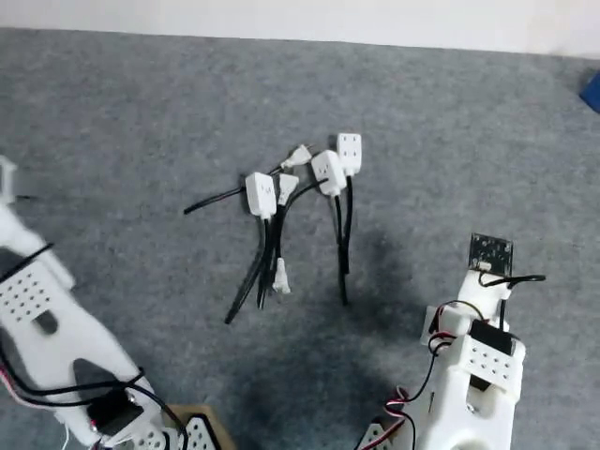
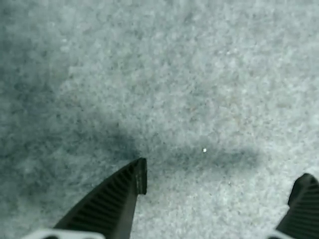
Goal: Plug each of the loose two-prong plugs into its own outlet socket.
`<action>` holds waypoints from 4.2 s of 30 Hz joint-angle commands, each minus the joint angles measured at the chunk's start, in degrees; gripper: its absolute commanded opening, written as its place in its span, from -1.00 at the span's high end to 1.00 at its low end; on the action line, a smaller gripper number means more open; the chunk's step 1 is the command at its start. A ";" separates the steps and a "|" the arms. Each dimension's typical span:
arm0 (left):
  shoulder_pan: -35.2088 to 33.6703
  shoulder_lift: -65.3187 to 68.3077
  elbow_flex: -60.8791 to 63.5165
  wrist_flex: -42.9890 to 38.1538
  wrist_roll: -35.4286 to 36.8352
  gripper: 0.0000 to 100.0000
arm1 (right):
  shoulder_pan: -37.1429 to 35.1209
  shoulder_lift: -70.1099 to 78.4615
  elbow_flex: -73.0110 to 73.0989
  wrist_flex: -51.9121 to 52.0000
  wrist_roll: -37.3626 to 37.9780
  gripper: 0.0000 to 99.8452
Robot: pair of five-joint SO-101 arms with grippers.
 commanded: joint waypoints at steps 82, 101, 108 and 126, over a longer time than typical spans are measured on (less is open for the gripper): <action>56.75 -38.73 83.82 -22.33 21.27 0.40 | -19.03 41.54 -29.23 -4.35 -13.36 0.16; 68.62 -38.46 62.64 -9.76 20.66 0.40 | -18.68 41.63 -29.23 -5.05 -13.36 0.16; 62.46 -39.78 61.58 -8.62 19.78 0.40 | -17.80 41.63 -29.23 -5.05 -13.36 0.16; 47.60 -26.33 59.21 -19.34 19.60 0.40 | -18.07 41.63 -28.35 -5.05 -13.36 0.16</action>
